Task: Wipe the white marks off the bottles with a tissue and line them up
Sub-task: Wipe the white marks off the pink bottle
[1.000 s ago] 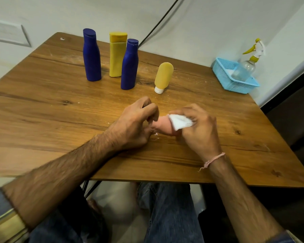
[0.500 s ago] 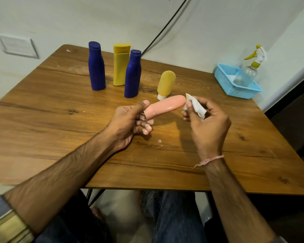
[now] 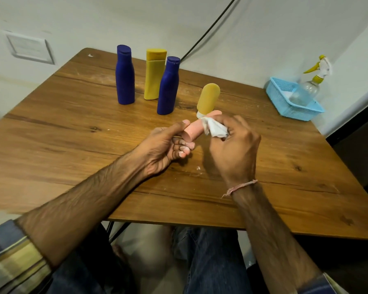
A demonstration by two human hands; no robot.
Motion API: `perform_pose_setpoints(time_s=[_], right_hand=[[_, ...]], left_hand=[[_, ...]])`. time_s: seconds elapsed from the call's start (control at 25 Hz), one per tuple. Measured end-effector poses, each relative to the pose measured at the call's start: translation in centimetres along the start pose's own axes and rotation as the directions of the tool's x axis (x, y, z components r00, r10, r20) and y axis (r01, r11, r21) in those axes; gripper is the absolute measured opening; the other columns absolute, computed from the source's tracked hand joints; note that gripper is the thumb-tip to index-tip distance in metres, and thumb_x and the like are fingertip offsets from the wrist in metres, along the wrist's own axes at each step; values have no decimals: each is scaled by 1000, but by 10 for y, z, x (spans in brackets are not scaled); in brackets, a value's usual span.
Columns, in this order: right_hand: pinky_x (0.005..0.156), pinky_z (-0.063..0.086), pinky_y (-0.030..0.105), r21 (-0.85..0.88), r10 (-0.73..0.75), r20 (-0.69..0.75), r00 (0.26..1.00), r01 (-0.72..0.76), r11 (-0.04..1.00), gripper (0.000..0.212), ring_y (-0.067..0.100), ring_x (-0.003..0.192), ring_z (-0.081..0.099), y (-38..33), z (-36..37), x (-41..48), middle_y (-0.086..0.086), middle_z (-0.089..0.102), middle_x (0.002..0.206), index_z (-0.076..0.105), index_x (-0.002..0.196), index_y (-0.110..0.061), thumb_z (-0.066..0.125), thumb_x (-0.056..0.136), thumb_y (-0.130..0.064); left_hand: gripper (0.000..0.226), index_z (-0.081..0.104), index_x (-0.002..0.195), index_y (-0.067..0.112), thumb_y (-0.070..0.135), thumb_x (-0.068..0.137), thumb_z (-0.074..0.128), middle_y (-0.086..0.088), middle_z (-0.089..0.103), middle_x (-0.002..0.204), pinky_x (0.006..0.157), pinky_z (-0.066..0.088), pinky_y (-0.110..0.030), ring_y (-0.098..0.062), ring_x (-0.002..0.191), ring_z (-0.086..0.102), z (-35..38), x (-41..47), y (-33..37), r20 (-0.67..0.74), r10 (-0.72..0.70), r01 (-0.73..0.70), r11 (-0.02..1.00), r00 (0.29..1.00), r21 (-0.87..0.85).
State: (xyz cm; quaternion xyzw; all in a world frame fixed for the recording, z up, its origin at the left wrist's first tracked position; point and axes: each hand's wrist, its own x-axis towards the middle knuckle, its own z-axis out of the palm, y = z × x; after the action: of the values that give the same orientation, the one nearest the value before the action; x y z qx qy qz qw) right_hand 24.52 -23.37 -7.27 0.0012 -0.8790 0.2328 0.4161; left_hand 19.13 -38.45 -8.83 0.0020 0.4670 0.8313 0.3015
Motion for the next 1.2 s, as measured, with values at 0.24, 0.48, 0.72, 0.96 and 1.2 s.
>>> perform_pose_setpoints(time_s=[0.24,0.48,0.72,0.96,1.2], right_hand=[[75,50,14,61,-116,140,983,108,992,27,16,89,64,-9,3,-16,10,72,104,76,110,-5,71,84,0],[72,53,25,74,-136,168,976,126,989,29,18,90,63,-17,5,-23,11,71,102,76,112,-5,69,85,2],[71,61,36,209,133,11,991,-132,969,21,15,83,70,5,-7,-4,1,75,96,77,104,-12,79,84,-7],[63,55,35,145,55,-28,998,-51,988,14,14,80,65,-17,15,-23,3,71,91,76,100,-10,76,87,-5],[65,57,39,283,91,81,993,-111,953,13,14,80,70,-25,23,-34,-2,76,87,79,93,-12,80,83,-4]], left_hand=[[30,62,101,-7,23,98,64,-15,65,61,39,52,-19,-13,42,62,-5,4,-2,33,-5,6,1000,999,-30],[31,67,101,-7,23,95,68,-18,70,71,44,56,-20,-14,48,66,-9,6,-3,64,6,-3,998,998,-57],[34,63,109,-8,24,97,62,-26,74,86,60,64,-29,-22,64,76,-5,6,-3,102,24,-10,990,994,-140],[30,68,112,-5,18,94,63,-18,76,88,64,64,-28,-20,73,77,-5,4,-3,147,15,7,988,989,-153],[23,72,97,-2,20,89,69,-16,74,90,74,62,-30,-20,78,72,-12,7,-5,177,52,-28,991,983,-131]])
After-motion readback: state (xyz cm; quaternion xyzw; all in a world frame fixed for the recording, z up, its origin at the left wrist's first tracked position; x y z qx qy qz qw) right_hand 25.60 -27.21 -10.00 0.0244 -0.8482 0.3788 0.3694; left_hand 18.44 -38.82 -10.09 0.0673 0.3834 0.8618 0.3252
